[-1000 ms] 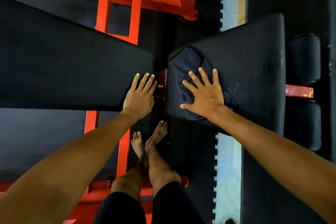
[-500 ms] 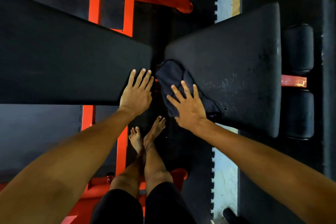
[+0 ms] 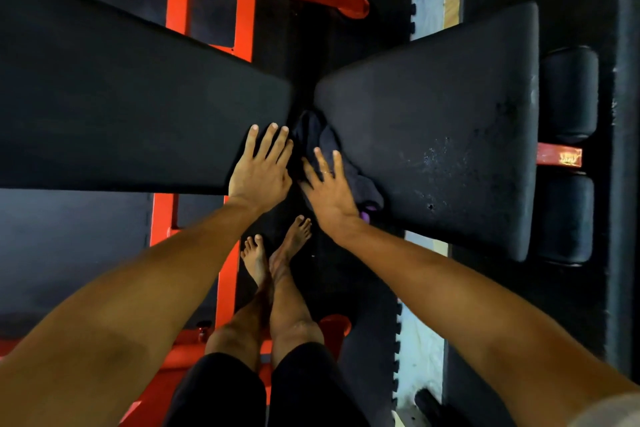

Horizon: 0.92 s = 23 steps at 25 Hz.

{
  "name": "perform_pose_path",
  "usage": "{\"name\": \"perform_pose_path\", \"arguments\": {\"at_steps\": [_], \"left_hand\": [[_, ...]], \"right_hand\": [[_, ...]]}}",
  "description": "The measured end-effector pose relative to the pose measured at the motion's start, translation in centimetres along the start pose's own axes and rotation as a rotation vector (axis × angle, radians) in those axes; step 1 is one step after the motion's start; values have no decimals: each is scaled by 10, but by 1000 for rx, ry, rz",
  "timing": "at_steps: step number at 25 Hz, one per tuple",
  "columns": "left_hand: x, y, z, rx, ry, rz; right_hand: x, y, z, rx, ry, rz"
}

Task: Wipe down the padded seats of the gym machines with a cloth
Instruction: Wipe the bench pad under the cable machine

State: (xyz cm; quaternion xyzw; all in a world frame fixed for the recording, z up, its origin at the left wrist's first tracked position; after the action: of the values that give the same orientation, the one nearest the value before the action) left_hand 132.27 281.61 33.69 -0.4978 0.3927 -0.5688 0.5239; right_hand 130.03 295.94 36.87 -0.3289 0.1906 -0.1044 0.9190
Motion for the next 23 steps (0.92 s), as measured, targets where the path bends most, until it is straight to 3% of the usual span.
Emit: {"name": "perform_pose_path", "arguments": {"at_steps": [4,12,23], "left_hand": [[-2,0,1,-27,-12,30],[0,-11,3,16,-16,49],[-2,-1,-3,-24,-17,27]], "right_hand": [[-6,4,4,-4,-29,1],[-62,53,124,-49,61,-123],[-21,6,13,13,-124,-42]]}}
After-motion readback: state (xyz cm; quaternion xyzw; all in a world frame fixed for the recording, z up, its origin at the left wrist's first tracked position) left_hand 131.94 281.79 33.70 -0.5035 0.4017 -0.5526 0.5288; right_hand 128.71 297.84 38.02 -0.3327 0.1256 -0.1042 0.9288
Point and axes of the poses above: each hand's wrist, its own z-axis away from the middle knuckle, its own y-axis out of the palm, x = y × z, the point moved 2 cm from there along -z, towards the middle knuckle, and after that the axes turned 8 degrees about -y, right-handed, at the moved point
